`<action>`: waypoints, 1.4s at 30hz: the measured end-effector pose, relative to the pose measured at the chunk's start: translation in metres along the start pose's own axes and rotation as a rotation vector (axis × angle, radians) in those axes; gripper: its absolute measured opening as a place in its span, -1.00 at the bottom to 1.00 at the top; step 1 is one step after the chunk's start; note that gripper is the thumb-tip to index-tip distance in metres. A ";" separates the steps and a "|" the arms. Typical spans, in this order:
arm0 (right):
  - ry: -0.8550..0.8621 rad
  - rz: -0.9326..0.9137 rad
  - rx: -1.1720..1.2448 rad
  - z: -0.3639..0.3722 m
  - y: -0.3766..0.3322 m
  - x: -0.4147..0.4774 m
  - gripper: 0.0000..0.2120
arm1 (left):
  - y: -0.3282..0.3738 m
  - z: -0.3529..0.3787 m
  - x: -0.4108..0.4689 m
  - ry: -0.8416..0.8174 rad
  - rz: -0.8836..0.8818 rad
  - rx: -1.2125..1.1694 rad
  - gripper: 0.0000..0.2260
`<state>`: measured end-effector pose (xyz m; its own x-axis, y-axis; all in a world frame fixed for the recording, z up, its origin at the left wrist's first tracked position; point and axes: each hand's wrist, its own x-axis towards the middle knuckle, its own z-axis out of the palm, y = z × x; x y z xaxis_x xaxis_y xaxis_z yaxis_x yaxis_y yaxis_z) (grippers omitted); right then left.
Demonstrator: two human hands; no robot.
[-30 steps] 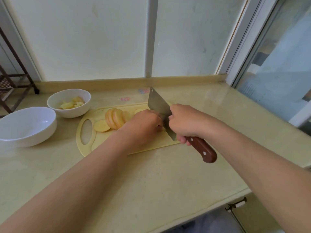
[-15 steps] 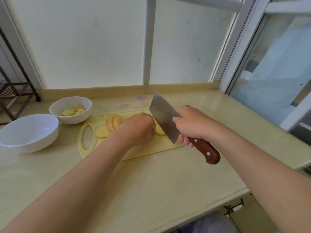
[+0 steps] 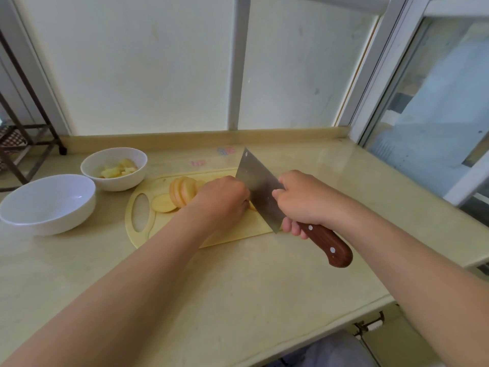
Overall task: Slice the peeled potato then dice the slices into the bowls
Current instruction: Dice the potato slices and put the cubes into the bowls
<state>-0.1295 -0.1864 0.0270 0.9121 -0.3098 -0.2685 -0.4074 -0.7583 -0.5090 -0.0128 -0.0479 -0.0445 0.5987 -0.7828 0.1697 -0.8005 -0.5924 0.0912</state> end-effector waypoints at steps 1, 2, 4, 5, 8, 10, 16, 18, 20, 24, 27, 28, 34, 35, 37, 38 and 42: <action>-0.009 0.002 -0.004 -0.001 0.000 -0.001 -0.68 | 0.000 0.000 0.000 -0.002 0.001 -0.003 -0.81; -0.019 0.006 -0.005 -0.002 0.000 -0.002 -0.68 | 0.000 0.000 0.000 -0.002 0.003 -0.003 -0.82; -0.039 0.017 0.000 -0.002 0.000 -0.003 -0.68 | -0.001 0.001 0.001 0.001 0.004 -0.004 -0.82; -0.045 0.024 0.000 -0.002 0.000 -0.003 -0.68 | -0.001 0.002 0.001 0.005 0.005 -0.006 -0.83; -0.057 0.041 -0.016 0.004 -0.006 -0.002 -0.69 | -0.002 0.005 0.002 0.013 -0.004 -0.023 -0.83; -0.046 0.034 -0.028 0.009 -0.010 -0.001 -0.79 | -0.003 0.006 0.004 0.006 -0.008 -0.037 -0.83; -0.023 0.025 -0.026 0.008 -0.019 0.015 -0.72 | 0.000 0.003 0.001 -0.013 -0.026 -0.052 -0.82; 0.007 0.031 0.020 0.005 -0.015 0.019 -0.70 | 0.002 0.000 0.000 -0.008 -0.022 -0.059 -0.83; 0.051 0.039 0.065 -0.003 -0.006 0.019 -0.66 | 0.004 -0.001 -0.001 -0.003 -0.029 -0.061 -0.84; 0.129 0.050 0.128 -0.021 0.018 0.012 -0.55 | 0.002 0.001 -0.001 0.021 -0.060 -0.061 -0.82; 0.125 0.072 0.118 -0.027 0.034 0.010 -0.65 | 0.004 -0.002 -0.002 0.018 -0.087 -0.072 -0.84; 0.115 0.075 0.109 -0.028 0.037 0.011 -0.69 | 0.006 -0.004 -0.003 0.009 -0.099 -0.077 -0.85; 0.026 0.026 0.084 -0.024 0.037 0.011 -0.73 | 0.016 -0.010 -0.002 -0.116 -0.112 -0.092 -0.86; 0.015 0.010 0.076 -0.025 0.037 0.010 -0.74 | 0.018 -0.010 -0.002 -0.138 -0.116 -0.101 -0.85; -0.008 -0.011 0.056 -0.027 0.036 0.008 -0.74 | 0.021 -0.010 -0.002 -0.158 -0.120 -0.128 -0.73; -0.018 -0.016 0.047 -0.028 0.037 0.007 -0.73 | 0.022 -0.010 -0.002 -0.156 -0.122 -0.140 -0.67; -0.038 -0.022 0.029 -0.028 0.040 0.000 -0.64 | 0.018 -0.007 0.001 -0.146 -0.154 -0.161 -0.54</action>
<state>-0.1443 -0.2330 0.0299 0.9187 -0.2706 -0.2875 -0.3888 -0.7474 -0.5388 -0.0275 -0.0580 -0.0362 0.7020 -0.7122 -0.0006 -0.6872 -0.6776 0.2618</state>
